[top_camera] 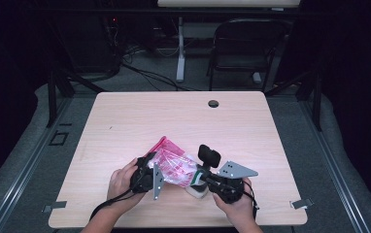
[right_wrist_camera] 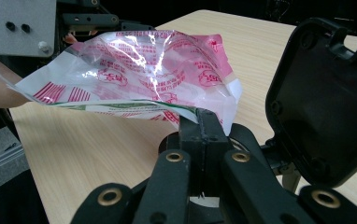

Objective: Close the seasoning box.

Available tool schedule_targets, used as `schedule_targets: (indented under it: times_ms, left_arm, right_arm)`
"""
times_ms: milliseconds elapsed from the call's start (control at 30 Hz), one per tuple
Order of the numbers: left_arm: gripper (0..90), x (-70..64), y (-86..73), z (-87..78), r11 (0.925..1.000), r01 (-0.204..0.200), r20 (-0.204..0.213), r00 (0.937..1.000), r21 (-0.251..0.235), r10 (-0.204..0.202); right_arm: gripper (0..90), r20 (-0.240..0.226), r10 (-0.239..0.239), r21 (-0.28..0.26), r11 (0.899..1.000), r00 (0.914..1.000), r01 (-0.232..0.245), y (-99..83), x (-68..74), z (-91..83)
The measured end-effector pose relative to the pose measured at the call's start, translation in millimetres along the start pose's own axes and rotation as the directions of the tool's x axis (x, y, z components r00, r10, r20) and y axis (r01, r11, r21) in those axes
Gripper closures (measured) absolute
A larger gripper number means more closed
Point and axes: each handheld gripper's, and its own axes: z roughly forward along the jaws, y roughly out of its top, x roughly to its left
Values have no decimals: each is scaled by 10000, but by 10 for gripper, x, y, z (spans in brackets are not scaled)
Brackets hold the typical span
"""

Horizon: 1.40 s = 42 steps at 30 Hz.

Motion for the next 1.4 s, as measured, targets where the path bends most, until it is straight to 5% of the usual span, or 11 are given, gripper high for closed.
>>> schedule_targets:
  times_ms: [600, 1400]
  left_arm:
    - [659, -21, -90, 67, 9962, 864, 624, 9943, 113, -870]
    - [662, -58, -169, 151, 9814, 1873, 1584, 9686, 408, -1915]
  right_arm:
    - [900, -55, -6, -66, 10000, 10000, 6, 11, 3, 23]
    - [900, -79, -4, -125, 9999, 10000, 3, 19, -4, 26]
